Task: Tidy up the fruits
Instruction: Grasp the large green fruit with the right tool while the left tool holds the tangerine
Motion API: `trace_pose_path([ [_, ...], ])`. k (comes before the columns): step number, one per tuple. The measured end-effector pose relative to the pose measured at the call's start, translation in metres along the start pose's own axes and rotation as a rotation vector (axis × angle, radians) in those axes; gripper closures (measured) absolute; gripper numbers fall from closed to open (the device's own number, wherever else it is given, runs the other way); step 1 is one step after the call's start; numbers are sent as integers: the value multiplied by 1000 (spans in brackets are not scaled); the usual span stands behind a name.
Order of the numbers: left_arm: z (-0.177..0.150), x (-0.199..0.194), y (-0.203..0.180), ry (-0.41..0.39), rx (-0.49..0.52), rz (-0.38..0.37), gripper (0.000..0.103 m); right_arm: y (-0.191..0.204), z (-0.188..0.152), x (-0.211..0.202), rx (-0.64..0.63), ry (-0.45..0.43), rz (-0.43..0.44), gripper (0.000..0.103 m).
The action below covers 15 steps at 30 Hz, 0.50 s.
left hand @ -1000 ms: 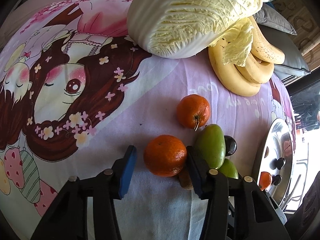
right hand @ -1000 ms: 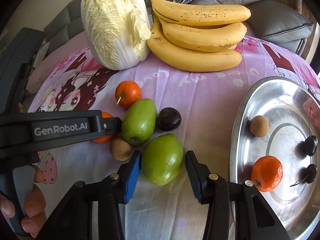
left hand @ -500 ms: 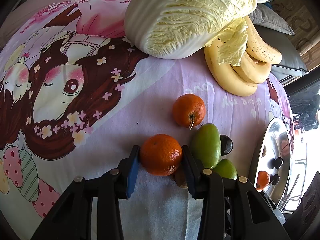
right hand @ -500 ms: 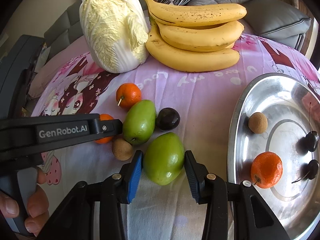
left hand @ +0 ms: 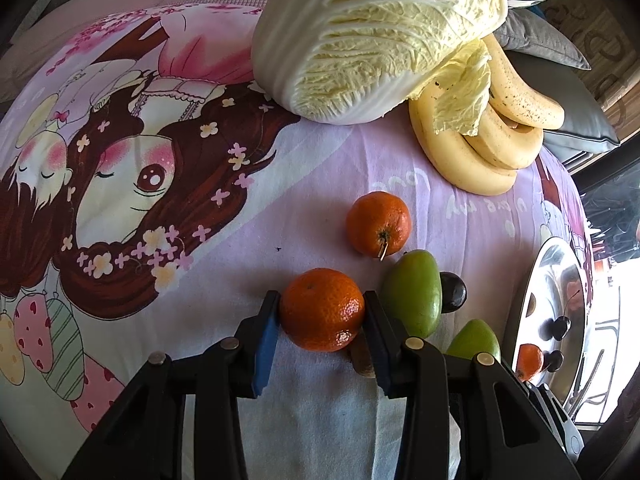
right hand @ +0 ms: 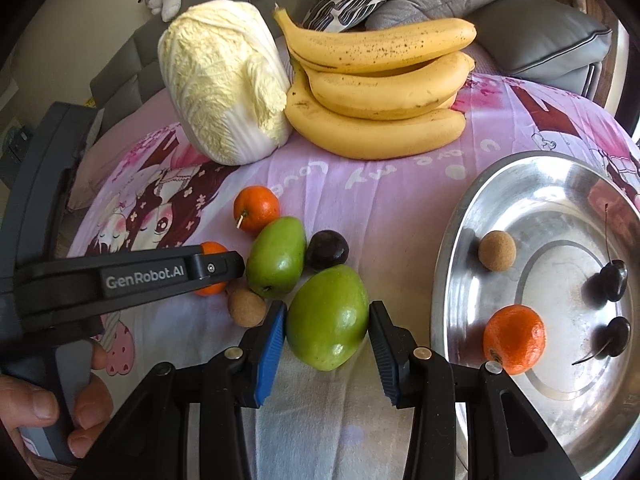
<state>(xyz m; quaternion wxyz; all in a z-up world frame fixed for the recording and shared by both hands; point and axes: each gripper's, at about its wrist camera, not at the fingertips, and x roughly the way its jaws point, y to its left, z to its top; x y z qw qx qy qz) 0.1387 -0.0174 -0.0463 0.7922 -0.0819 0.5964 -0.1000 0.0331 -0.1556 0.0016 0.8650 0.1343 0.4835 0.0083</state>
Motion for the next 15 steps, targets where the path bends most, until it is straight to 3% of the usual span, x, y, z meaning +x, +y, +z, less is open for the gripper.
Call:
trace_pose_path([
  [15,-5,-44,-7,-69,11,4,61,0,0,-20,8,-44,33,59],
])
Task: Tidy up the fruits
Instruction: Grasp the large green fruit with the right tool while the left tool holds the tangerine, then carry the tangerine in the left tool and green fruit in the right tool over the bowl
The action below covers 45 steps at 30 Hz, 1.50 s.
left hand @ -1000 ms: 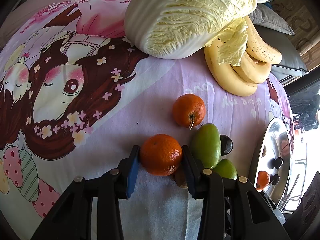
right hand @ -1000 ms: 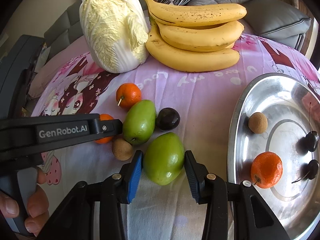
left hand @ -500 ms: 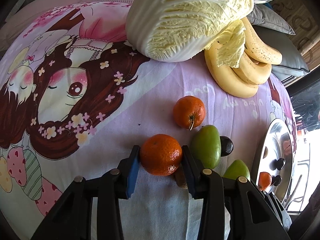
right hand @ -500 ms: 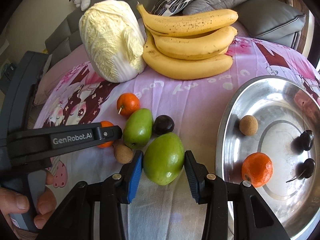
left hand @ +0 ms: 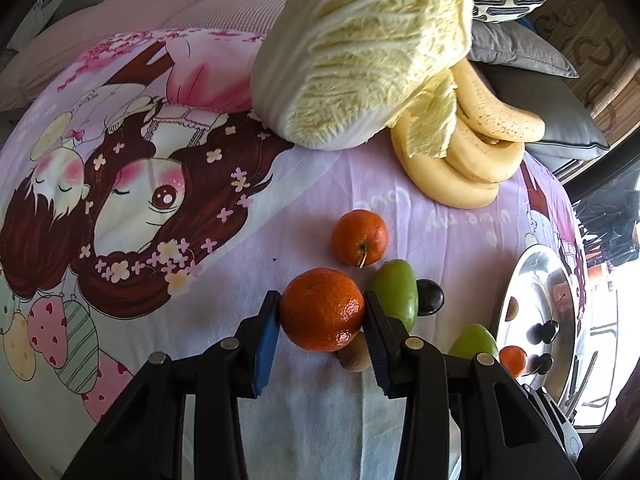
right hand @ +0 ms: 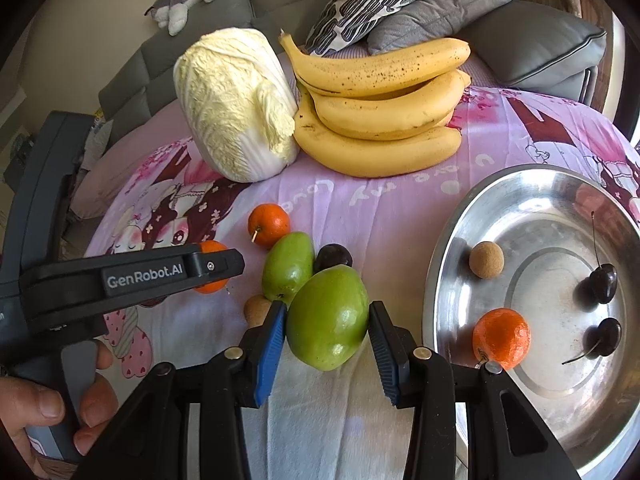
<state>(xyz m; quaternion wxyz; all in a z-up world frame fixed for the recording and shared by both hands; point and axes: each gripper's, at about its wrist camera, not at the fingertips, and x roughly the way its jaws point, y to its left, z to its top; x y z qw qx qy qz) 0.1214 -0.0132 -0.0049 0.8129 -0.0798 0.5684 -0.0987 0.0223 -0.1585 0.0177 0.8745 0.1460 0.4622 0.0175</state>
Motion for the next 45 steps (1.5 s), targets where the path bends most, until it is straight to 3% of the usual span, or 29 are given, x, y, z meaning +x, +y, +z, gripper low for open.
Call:
trace_pose_path([
  [15,-6,-27,-13,-52,36,15,61,-13,1,-14,35,-14,27,59],
  [45,-19,-28,-91,-74,182,-43,61,-97,14,-53,209,-99,-82,59],
])
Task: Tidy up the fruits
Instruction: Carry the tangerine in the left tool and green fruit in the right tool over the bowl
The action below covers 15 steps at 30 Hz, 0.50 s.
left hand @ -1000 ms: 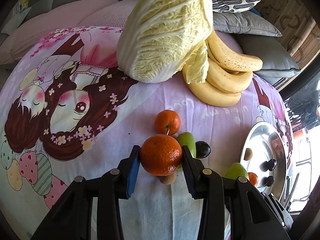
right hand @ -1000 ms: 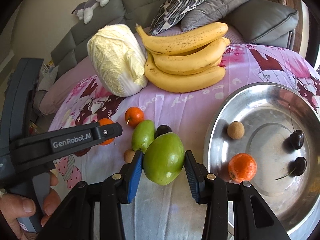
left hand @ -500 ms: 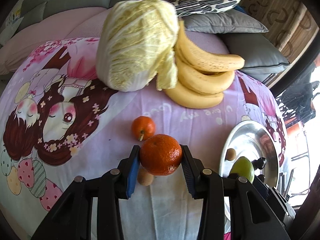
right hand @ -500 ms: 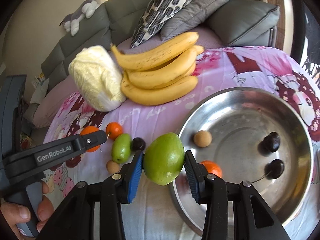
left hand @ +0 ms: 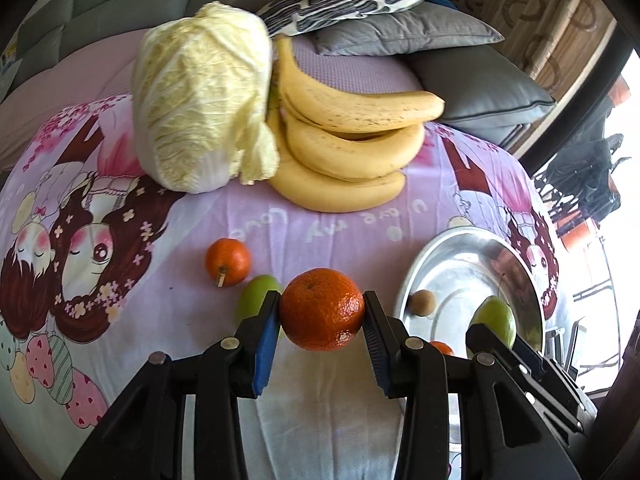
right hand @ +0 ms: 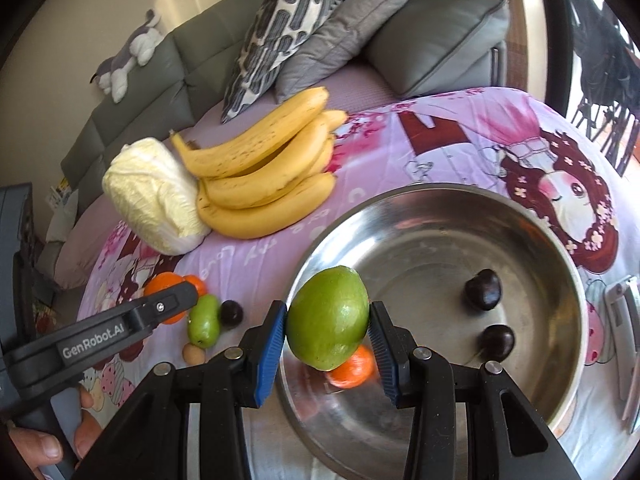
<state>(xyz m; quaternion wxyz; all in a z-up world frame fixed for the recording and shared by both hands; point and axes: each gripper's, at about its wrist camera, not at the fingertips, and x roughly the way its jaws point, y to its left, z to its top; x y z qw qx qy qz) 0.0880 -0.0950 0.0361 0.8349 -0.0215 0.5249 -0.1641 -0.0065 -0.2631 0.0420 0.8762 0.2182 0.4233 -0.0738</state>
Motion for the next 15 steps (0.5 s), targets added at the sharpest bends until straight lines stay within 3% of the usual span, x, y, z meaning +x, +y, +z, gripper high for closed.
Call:
trace_pose_path([
  [15,6,10,-52,13,114,-53,61,-62,11,-15,132,-44,-89,59],
])
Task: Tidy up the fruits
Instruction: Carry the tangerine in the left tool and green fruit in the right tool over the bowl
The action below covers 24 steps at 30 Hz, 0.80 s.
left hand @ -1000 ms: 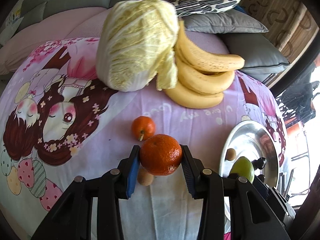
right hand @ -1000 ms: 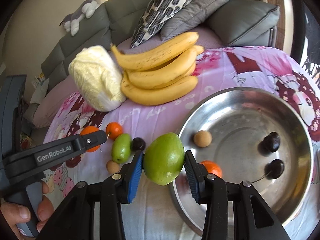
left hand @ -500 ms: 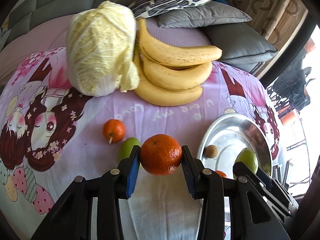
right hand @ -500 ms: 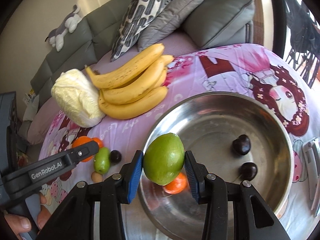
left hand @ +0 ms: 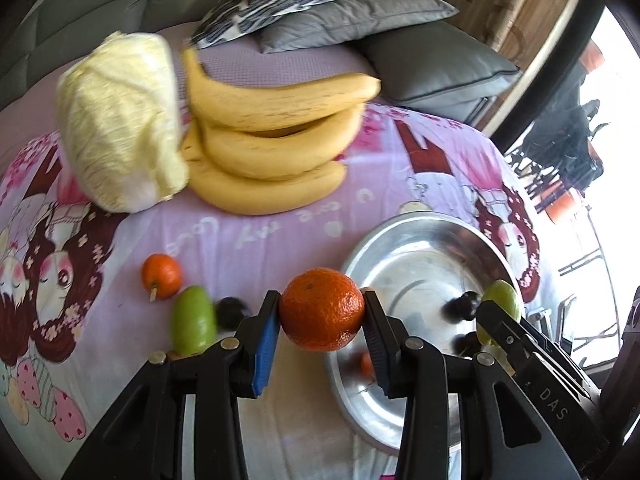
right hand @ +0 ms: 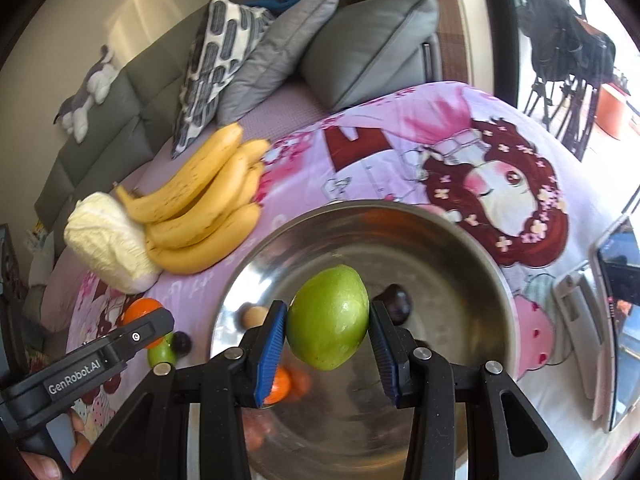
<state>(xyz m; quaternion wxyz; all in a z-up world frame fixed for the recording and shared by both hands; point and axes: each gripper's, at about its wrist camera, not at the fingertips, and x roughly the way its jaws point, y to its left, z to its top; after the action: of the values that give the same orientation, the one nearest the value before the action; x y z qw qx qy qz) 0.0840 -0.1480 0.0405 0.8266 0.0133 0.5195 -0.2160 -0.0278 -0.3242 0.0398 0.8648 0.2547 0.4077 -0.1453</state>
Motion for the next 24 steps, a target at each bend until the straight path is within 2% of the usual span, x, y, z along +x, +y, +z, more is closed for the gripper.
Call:
trace_pose_path([
  [10,6,21,-42,40,94,-70,61,-20,5,-3,36,-8,-39,58],
  [24,3,44,-48,85,103,-52,61,-16,4,1,18,6,-34,58],
])
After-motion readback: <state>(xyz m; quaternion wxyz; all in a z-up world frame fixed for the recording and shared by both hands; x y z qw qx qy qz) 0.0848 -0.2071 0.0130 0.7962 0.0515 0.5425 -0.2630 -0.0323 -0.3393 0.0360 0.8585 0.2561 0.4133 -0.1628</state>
